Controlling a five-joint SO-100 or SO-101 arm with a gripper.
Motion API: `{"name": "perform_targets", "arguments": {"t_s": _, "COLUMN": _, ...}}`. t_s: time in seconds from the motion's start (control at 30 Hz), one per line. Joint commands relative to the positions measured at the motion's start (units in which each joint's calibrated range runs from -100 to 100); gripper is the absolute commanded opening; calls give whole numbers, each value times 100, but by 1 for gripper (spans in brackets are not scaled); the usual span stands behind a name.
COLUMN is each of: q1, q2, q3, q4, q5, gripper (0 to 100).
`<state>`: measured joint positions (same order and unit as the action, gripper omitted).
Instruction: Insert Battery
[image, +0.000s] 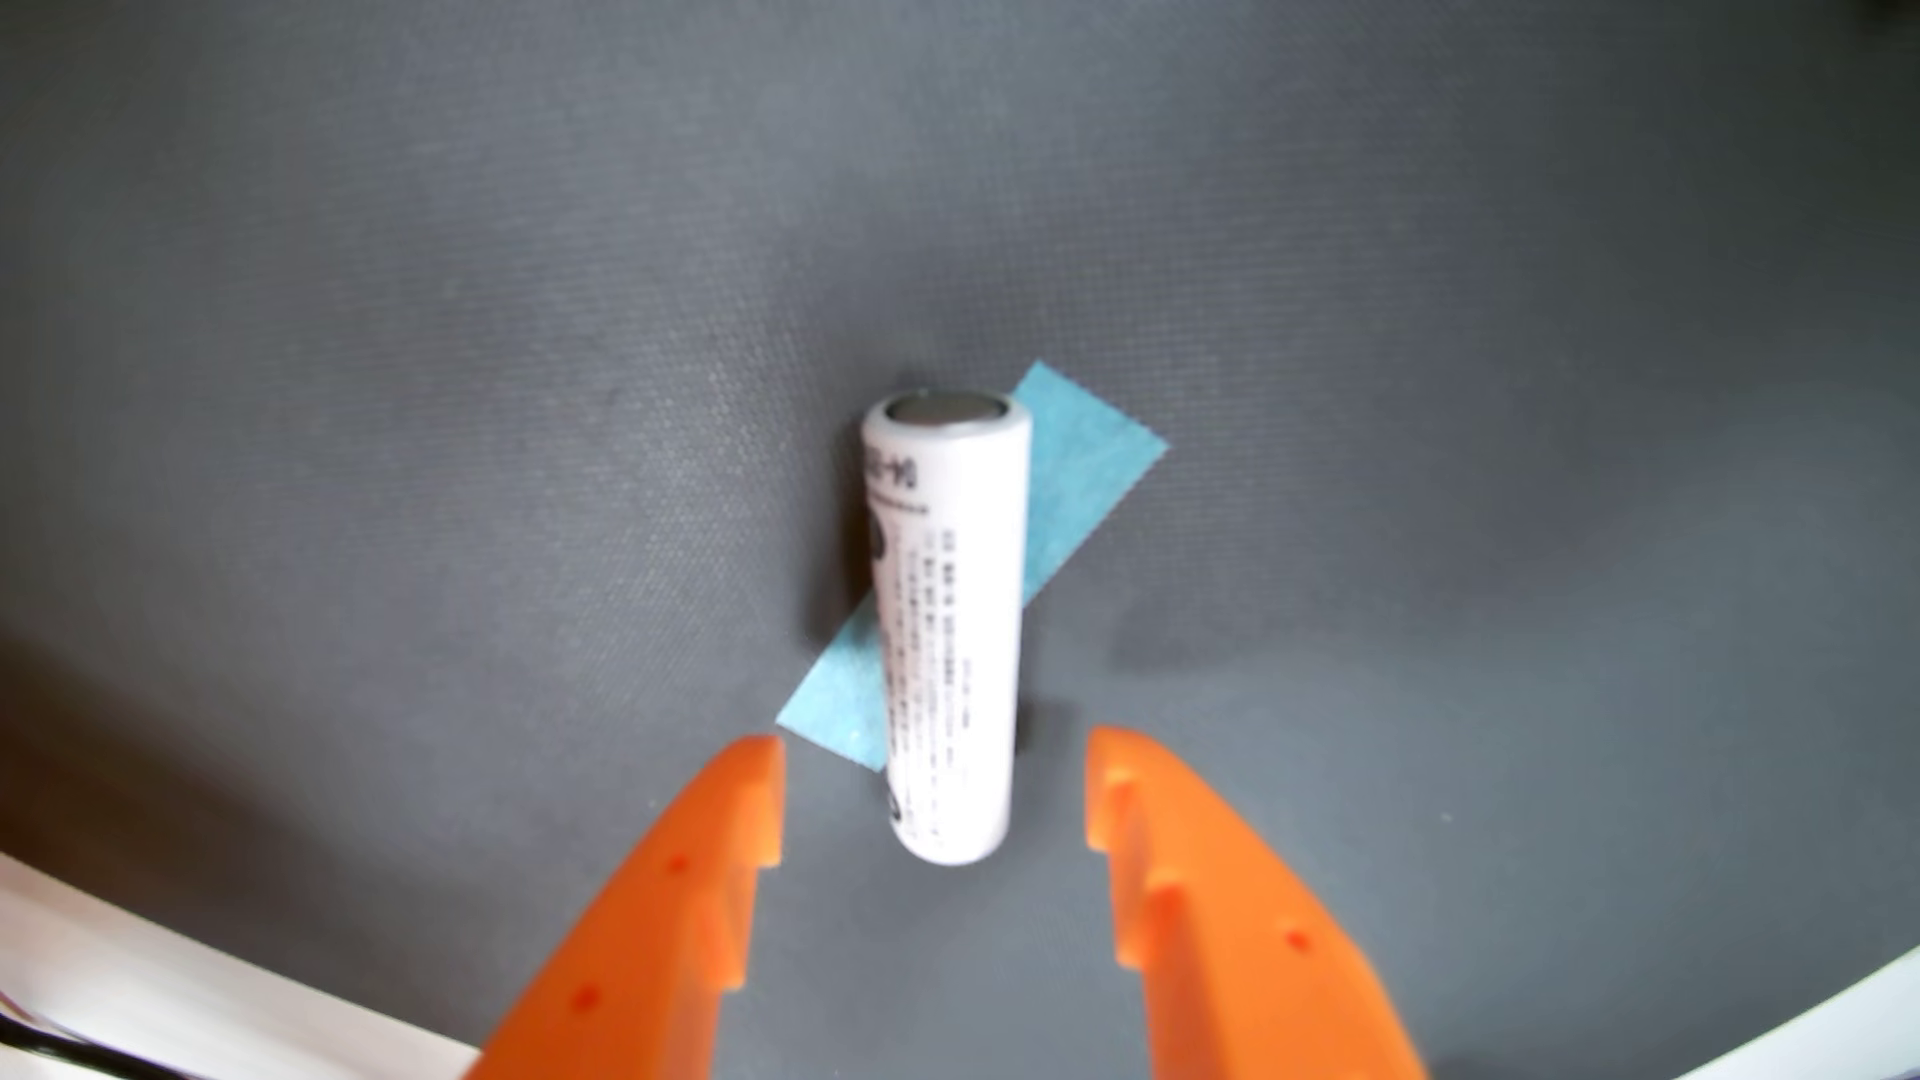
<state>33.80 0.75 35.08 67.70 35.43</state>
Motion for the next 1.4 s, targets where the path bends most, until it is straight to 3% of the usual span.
{"name": "perform_targets", "arguments": {"t_s": 0.0, "q1": -39, "q2": 21, "q3": -217, "q4": 38, "q5": 26, "gripper": 17}}
{"name": "perform_targets", "arguments": {"t_s": 1.37, "q1": 9, "q2": 513, "q3": -586, "q4": 46, "q5": 139, "gripper": 17}}
